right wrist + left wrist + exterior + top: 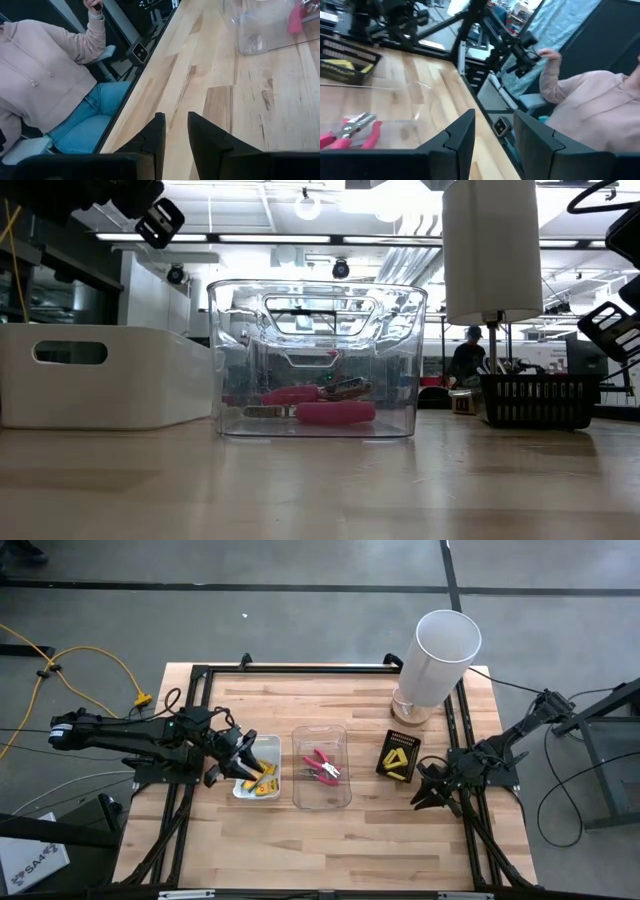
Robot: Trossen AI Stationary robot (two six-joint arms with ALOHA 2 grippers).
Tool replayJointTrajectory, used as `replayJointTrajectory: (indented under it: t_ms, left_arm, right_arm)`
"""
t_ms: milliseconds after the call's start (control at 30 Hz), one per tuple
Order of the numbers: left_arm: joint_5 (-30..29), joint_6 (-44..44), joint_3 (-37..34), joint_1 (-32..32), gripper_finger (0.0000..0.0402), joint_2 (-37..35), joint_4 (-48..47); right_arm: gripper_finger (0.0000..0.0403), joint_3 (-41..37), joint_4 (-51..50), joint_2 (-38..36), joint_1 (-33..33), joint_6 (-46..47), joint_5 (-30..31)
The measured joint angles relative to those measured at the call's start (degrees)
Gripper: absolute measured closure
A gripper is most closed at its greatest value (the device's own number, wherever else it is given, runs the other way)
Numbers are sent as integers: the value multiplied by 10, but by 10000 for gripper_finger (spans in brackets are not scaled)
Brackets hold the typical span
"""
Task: Pick & Place School Supplies
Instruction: Return to Home Position
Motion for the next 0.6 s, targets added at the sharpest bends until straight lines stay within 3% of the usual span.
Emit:
replayJointTrajectory:
  t_ms: [233, 300, 400, 600]
  left_arm:
    - [113, 65, 0, 2, 271, -11, 0]
    - [118, 80, 0, 10, 271, -27, -1]
    - [96, 109, 0, 30, 271, -59, -30]
    - [-11, 164, 0, 74, 271, -140, -133]
  right_arm:
    - [329, 0, 1, 0, 0, 0, 0]
    - [329, 0, 1, 0, 0, 0, 0]
    - [329, 0, 1, 0, 0, 0, 0]
    - [329, 0, 1, 0, 0, 0, 0]
